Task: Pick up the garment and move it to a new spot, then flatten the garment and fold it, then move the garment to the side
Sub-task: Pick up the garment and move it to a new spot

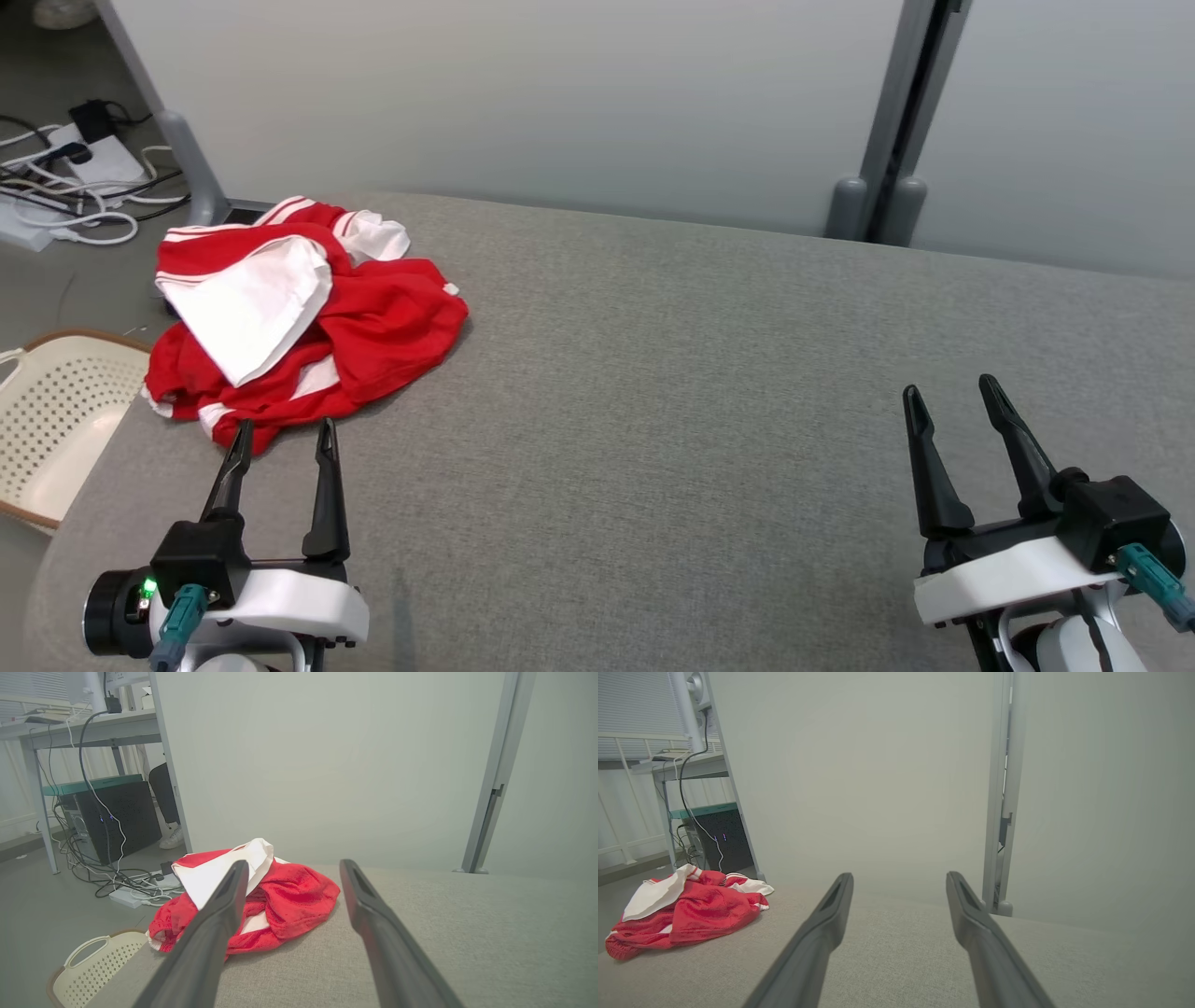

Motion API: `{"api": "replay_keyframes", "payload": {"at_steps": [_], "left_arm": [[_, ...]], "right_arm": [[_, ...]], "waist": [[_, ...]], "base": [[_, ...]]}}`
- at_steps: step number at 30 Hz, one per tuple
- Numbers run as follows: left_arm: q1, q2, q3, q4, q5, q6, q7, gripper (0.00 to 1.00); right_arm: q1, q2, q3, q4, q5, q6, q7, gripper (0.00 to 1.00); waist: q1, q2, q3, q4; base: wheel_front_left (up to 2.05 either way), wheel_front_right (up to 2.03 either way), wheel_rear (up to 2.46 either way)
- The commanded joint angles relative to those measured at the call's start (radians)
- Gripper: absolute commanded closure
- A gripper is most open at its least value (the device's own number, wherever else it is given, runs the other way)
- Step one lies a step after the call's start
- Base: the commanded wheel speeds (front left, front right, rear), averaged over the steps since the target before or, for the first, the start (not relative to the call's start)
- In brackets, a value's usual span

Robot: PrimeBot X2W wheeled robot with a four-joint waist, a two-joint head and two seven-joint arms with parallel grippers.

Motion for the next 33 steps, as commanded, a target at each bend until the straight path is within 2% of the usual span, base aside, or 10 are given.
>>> {"api": "replay_keyframes", "payload": {"at_steps": [1, 10, 17, 25, 33], "left_arm": [[0.004, 0.004, 0.005, -0.004, -0.003, 0.004, 0.0, 0.0], [0.013, 0.004, 0.035, 0.005, -0.006, -0.009, 0.0, 0.0], [0.018, 0.005, 0.054, 0.015, -0.005, -0.019, 0.0, 0.0], [0.016, 0.004, 0.061, 0.027, -0.002, -0.019, 0.0, 0.0], [0.015, 0.004, 0.062, 0.021, -0.003, -0.024, 0.0, 0.0]], "right_arm": [[0.004, -0.007, -0.002, 0.0, -0.001, 0.002, -0.006, 0.0], [0.006, -0.007, 0.016, 0.005, 0.013, 0.002, -0.006, 0.0], [0.009, -0.007, 0.032, 0.011, 0.025, 0.002, -0.006, 0.0], [0.006, -0.007, 0.045, 0.019, 0.03, 0.002, -0.006, 0.0], [-0.006, -0.007, 0.06, 0.03, 0.025, 0.002, -0.006, 0.0]], "waist": [[-0.0001, -0.0001, 0.001, 0.032], [-0.0001, -0.0001, -0.001, 0.138], [-0.0001, -0.0001, -0.015, 0.194], [-0.0001, -0.0001, -0.019, 0.212], [-0.0001, -0.0001, -0.021, 0.196]], "base": [[0.0, 0.0, 0.0], [0.0, 0.0, 0.0], [0.0, 0.0, 0.0], [0.0, 0.0, 0.0], [0.0, 0.0, 0.0]]}}
